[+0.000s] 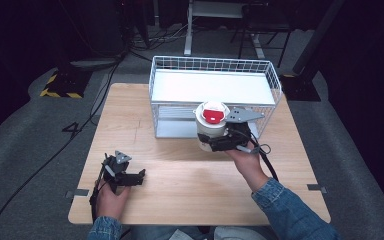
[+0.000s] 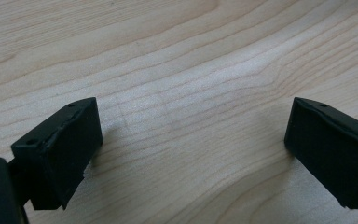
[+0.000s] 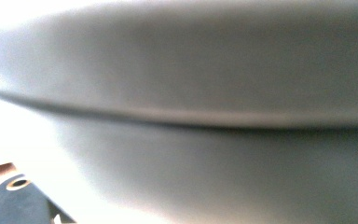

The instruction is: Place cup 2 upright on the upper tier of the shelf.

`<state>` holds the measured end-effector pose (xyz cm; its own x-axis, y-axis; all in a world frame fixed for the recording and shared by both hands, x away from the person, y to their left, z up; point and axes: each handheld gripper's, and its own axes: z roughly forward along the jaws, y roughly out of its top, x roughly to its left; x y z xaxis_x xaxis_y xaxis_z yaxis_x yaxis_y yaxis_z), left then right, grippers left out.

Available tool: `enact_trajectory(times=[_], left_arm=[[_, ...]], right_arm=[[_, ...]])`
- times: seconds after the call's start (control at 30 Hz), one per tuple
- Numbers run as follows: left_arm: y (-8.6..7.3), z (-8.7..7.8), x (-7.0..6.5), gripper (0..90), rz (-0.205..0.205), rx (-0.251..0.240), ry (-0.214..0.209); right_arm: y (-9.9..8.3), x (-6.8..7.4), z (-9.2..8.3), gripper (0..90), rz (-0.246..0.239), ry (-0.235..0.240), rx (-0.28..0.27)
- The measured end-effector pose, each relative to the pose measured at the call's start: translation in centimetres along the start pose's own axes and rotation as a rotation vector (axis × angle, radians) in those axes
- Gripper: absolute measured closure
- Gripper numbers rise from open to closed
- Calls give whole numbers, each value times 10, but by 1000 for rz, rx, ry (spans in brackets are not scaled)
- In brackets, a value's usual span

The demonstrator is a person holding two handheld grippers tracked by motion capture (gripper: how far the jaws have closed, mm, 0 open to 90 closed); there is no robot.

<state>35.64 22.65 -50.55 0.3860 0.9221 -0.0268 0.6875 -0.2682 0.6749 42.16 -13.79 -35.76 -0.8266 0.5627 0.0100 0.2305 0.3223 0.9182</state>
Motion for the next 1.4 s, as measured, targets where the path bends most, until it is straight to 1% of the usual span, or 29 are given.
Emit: enact_trajectory(times=[0.13,0.17,0.27,0.37,0.4,0.43,0.47,0.5,0.53,0.57,0.6,0.63,0.67,0.7,0.73,0.8,0.87,0.9,0.93,1.13,1.2,1.4], left_arm=[[0,0,0,46,0,0,0],[0,0,0,46,0,0,0],[0,0,0,46,-2,0,1],[0,0,0,46,0,0,0],[0,0,0,46,-2,-1,1],[0,0,0,46,-2,-1,1],[0,0,0,46,-1,0,1],[0,0,0,46,-1,0,1],[0,0,0,46,0,0,0],[0,0,0,46,1,0,0],[0,0,0,46,1,0,0],[0,0,0,46,1,0,0],[0,0,0,46,1,0,0],[0,0,0,46,1,0,0],[0,0,0,46,1,0,0],[0,0,0,46,-1,-1,0],[0,0,0,46,-1,-1,0],[0,0,0,46,-1,-1,0],[0,0,0,46,-1,-2,0],[0,0,0,46,0,-1,1],[0,0,0,46,0,-1,1],[0,0,0,46,0,-2,0]], right_arm=[[10,-3,-5,138,-3,-5,-4],[10,-3,-5,138,-3,-5,-4],[19,-6,-9,138,4,-6,-8],[23,-7,-11,138,8,-6,-11],[28,-9,-13,138,9,-8,-14],[28,-9,-13,138,9,-8,-14],[33,-12,-16,138,15,-8,-19],[33,-12,-16,138,15,-8,-19],[39,-14,-18,138,16,-10,-25],[39,-14,-18,138,16,-10,-25],[44,-17,-21,138,13,-15,-30],[44,-17,-21,138,13,-15,-30],[50,-19,-23,138,10,-20,-33],[50,-19,-23,138,10,-20,-33],[55,-22,-25,138,7,-25,-38],[57,-23,-26,138,7,-28,-38],[64,-27,-28,138,15,-35,-43],[64,-27,-28,138,15,-35,-43],[68,-31,-29,138,24,-33,-51],[79,-40,-28,138,46,-48,-60],[84,-46,-27,138,54,-62,-65],[91,-54,-26,138,66,-77,-81]])
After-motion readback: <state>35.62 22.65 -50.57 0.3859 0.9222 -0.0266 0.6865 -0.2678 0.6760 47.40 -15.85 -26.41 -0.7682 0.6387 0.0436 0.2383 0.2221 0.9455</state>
